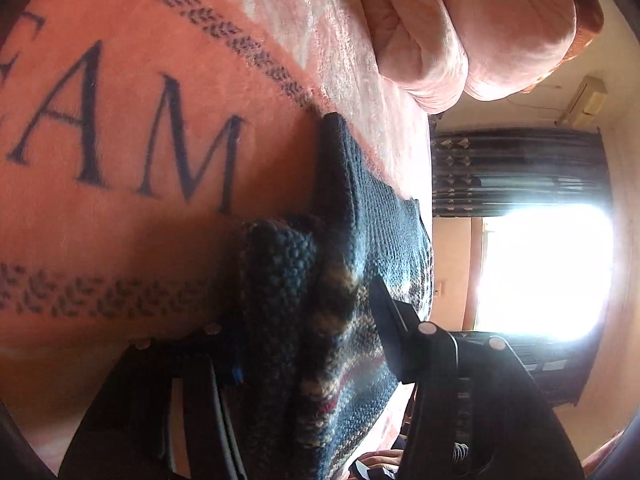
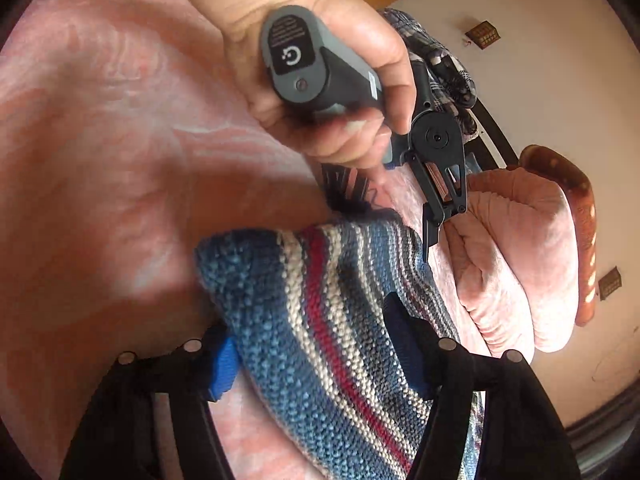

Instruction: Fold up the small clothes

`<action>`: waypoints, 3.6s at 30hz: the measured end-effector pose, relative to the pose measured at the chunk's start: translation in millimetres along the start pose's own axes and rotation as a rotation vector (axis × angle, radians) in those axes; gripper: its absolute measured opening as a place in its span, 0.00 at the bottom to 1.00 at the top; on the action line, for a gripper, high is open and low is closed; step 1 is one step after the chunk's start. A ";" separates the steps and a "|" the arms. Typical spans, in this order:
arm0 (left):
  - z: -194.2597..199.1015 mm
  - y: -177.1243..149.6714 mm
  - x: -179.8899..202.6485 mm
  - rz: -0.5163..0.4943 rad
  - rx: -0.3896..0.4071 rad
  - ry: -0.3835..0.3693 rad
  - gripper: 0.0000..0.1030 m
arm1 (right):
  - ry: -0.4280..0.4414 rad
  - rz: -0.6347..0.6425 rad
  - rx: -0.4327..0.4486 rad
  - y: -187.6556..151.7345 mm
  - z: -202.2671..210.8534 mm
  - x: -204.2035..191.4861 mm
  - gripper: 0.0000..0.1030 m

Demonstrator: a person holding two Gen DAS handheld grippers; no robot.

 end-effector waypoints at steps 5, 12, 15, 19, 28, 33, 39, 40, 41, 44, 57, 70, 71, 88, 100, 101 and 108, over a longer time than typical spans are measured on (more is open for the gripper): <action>-5.1 8.1 -6.6 0.009 -0.008 0.002 0.29 | 0.013 -0.063 0.005 10.1 -7.8 -0.9 0.49; -6.8 9.2 -8.0 -0.003 -0.015 0.008 0.24 | 0.039 -0.150 -0.004 14.1 -15.8 4.8 0.36; -7.4 9.5 -8.1 -0.001 -0.019 0.012 0.23 | 0.048 -0.165 -0.006 13.3 -17.7 5.8 0.30; -6.3 9.8 -6.1 0.001 -0.021 0.025 0.22 | 0.062 -0.180 -0.009 11.8 -19.8 9.4 0.28; -5.1 11.2 15.9 0.016 -0.021 0.107 0.20 | 0.169 -0.296 -0.008 10.2 -8.8 40.4 0.21; 1.7 11.8 38.2 0.019 -0.017 0.154 0.20 | 0.190 -0.358 0.008 11.5 8.1 64.6 0.20; 10.1 12.3 79.8 -0.001 -0.010 0.202 0.20 | 0.193 -0.426 0.036 12.4 30.0 104.8 0.19; 10.7 12.6 87.2 -0.002 -0.010 0.211 0.20 | 0.195 -0.440 0.040 11.2 32.0 112.4 0.19; 11.0 13.0 95.1 -0.006 -0.009 0.220 0.20 | 0.197 -0.456 0.044 9.8 36.8 117.6 0.19; 11.4 13.8 118.7 -0.015 -0.005 0.244 0.20 | 0.195 -0.493 0.056 5.8 49.6 132.9 0.19; -5.4 12.4 211.2 -0.054 0.000 0.358 0.20 | 0.198 -0.657 0.091 -27.2 81.6 207.7 0.19; -55.3 17.2 283.0 -0.080 -0.007 0.468 0.20 | 0.175 -0.823 0.100 -84.9 94.2 267.1 0.19; -61.3 17.7 287.3 -0.083 -0.010 0.476 0.20 | 0.178 -0.838 0.100 -90.1 93.5 271.5 0.19; -174.9 25.2 334.7 -0.107 -0.078 0.624 0.20 | 0.194 -1.072 0.062 -194.9 77.7 315.0 0.19; -257.4 19.1 350.1 -0.123 -0.111 0.720 0.20 | 0.175 -1.170 0.006 -264.9 68.1 320.1 0.19; -263.0 18.8 349.6 -0.123 -0.112 0.726 0.20 | 0.171 -1.175 -0.002 -270.2 66.8 319.8 0.19; -301.4 15.4 347.4 -0.143 -0.123 0.828 0.20 | 0.234 -1.257 -0.023 -304.1 52.5 316.0 0.19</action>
Point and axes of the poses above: each gripper's, at about its wrist camera, not at the fingertips, and z roughly against the way its jaws point, x to its right, y to its top, the point moved 3 cm from there along -z, roughly the way its jaws point, and after that the axes turned 11 degrees about -x, right-handed, at the moved point
